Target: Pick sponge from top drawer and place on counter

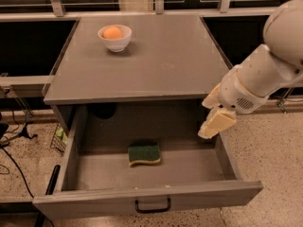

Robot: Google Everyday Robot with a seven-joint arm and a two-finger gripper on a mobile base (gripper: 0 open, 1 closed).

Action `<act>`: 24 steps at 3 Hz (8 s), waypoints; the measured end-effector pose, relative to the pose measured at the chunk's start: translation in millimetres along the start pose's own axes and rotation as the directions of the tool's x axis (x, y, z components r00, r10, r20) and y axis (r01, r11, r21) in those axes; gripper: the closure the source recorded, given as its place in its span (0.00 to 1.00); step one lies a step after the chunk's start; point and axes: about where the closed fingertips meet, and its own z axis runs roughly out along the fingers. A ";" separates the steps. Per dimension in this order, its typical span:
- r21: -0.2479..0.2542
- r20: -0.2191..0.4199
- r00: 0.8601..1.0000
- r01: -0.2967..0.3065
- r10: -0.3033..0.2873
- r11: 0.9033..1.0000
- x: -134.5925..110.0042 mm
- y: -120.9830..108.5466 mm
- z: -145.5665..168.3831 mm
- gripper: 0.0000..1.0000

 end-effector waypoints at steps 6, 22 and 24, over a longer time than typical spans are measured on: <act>-0.137 0.183 0.982 -0.012 0.037 0.991 -49.2 1.2 177.5 0.31; -0.088 0.319 0.945 0.100 -0.067 0.991 -68.7 13.4 247.4 1.00; -0.091 0.285 0.957 0.078 -0.049 0.993 -89.2 6.6 139.3 1.00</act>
Offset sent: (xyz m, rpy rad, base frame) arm 0.0558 0.0578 -0.0672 0.1850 -0.0063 -0.0063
